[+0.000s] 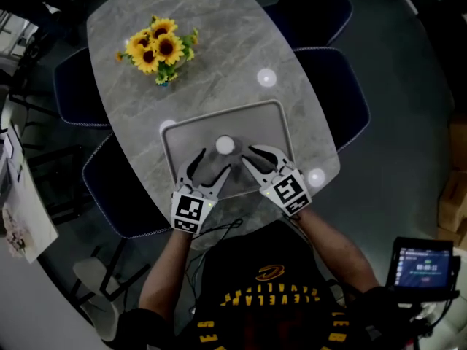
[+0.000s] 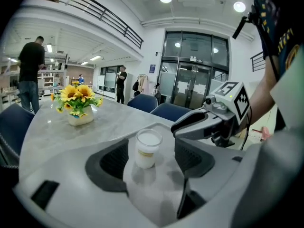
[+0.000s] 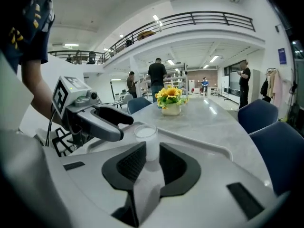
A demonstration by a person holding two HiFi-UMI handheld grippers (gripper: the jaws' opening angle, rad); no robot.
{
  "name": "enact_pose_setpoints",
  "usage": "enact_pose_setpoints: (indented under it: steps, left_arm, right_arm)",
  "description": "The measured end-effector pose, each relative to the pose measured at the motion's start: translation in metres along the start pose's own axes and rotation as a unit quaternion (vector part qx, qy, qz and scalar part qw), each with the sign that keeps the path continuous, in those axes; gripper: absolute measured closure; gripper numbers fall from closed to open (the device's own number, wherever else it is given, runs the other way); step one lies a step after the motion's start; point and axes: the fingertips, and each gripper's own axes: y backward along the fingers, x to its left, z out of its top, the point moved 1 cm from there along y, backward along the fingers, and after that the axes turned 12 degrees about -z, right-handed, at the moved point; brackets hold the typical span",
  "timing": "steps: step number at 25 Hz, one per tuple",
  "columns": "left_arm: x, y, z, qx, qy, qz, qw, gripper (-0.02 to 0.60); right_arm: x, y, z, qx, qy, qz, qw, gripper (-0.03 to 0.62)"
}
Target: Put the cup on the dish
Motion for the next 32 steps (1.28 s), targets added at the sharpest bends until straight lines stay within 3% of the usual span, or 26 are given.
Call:
enact_pose_setpoints:
  steps: [1, 4, 10, 12, 20, 25, 32]
  left_arm:
    - [-0.005, 0.004, 0.006, -0.01, 0.008, -0.002, 0.9999, 0.278]
    - [-0.018, 0.014, 0.023, -0.041, 0.027, -0.005, 0.9988, 0.342]
    - [-0.044, 0.034, 0.059, -0.111, 0.049, -0.007, 0.9926, 0.541]
    - [-0.053, 0.037, 0.064, -0.118, 0.055, -0.005, 0.9915, 0.58]
    - [-0.086, 0.046, 0.062, -0.126, 0.065, 0.009, 0.9898, 0.58]
    - [-0.12, 0.054, 0.077, -0.132, 0.073, 0.021, 0.9884, 0.58]
    - [-0.171, 0.058, 0.102, -0.157, 0.061, 0.012, 0.9857, 0.58]
  right_arm:
    - [-0.002, 0.006, 0.007, -0.01, -0.01, -0.003, 1.0, 0.529]
    - [-0.007, 0.023, 0.022, -0.034, -0.041, -0.004, 0.999, 0.586]
    - [-0.001, 0.05, 0.042, -0.066, -0.079, 0.016, 0.995, 0.586]
    - [0.002, 0.056, 0.046, -0.07, -0.092, 0.023, 0.993, 0.586]
    - [0.022, 0.075, 0.043, -0.074, -0.109, 0.064, 0.989, 0.586]
    - [0.026, 0.11, 0.047, -0.084, -0.113, 0.053, 0.989, 0.586]
    - [0.021, 0.171, 0.062, -0.143, -0.112, 0.039, 0.983, 0.586]
